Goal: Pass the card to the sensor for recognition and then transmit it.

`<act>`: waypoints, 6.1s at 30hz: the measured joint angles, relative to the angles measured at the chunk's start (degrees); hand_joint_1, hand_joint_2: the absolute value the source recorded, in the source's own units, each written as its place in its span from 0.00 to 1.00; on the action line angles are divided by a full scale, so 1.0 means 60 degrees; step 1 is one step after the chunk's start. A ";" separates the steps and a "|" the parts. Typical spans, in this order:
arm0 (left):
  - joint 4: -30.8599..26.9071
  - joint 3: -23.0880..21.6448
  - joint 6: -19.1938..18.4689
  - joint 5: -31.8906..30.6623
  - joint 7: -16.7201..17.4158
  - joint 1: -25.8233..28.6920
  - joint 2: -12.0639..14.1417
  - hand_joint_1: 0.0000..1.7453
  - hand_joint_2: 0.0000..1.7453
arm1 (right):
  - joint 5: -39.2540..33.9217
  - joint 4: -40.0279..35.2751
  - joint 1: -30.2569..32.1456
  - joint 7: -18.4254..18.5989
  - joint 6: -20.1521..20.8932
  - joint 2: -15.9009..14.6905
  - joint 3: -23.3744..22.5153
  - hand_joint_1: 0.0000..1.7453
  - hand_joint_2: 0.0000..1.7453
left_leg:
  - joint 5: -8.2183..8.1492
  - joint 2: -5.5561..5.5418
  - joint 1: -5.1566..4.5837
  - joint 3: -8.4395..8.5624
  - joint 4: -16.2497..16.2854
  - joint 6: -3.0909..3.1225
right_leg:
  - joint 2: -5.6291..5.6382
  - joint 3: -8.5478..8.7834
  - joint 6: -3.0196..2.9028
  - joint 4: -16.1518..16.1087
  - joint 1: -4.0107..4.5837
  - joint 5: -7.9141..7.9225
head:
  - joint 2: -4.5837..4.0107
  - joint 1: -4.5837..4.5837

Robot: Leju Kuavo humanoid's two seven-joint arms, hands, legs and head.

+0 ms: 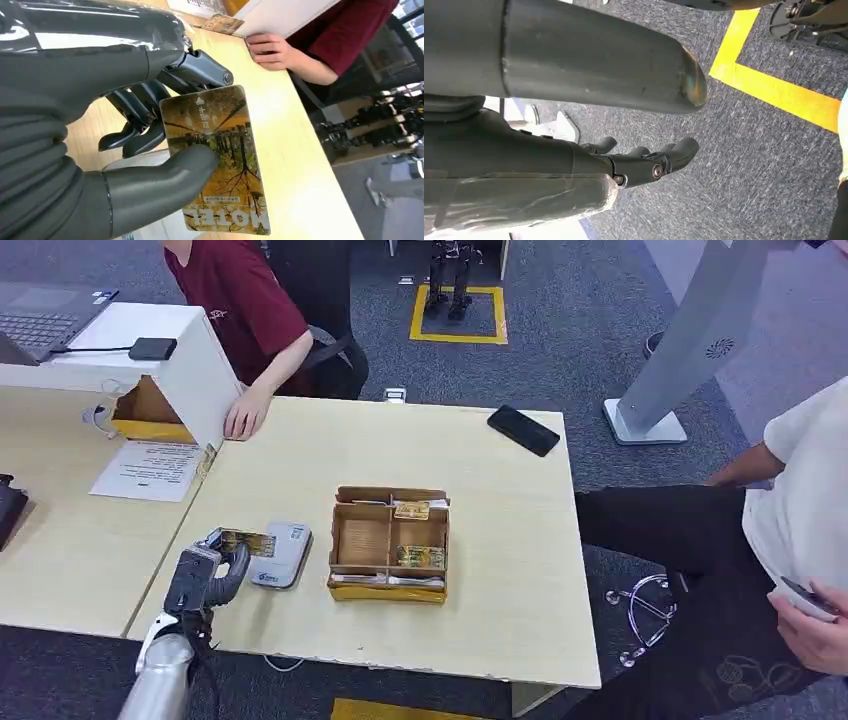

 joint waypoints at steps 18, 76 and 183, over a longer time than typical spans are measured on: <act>-0.0480 -0.0758 0.1214 -0.0769 0.0619 -0.0024 -0.0219 1.00 1.00 | 0.0470 -0.0004 -0.0003 -0.0029 0.0007 0.0091 -0.0331 0.00 0.00 | 0.0001 -0.0003 0.0000 0.0000 0.0001 -0.0001 | -0.0003 -0.0002 0.0000 0.0000 0.0000 0.0001 | 0.0000 0.0000; 0.1822 -0.0645 0.2444 -0.1701 0.0947 -0.1062 0.0102 1.00 1.00 | 0.1457 -0.0018 -0.0006 -0.0197 0.0160 0.0149 -0.0768 0.00 0.00 | 0.0000 -0.0002 0.0001 -0.0007 0.0000 -0.0001 | -0.0003 -0.0004 0.0000 0.0001 0.0000 0.0001 | 0.0000 0.0000; 0.0259 0.2029 0.3856 0.0340 -0.0816 -0.2391 -0.1253 1.00 1.00 | 0.3686 -0.0098 -0.0121 -0.0499 0.0335 0.0412 -0.1843 0.00 0.00 | 0.0006 -0.0015 0.0001 -0.0003 0.0000 0.0001 | -0.0023 0.0001 0.0000 0.0002 0.0001 0.0002 | 0.0000 0.0000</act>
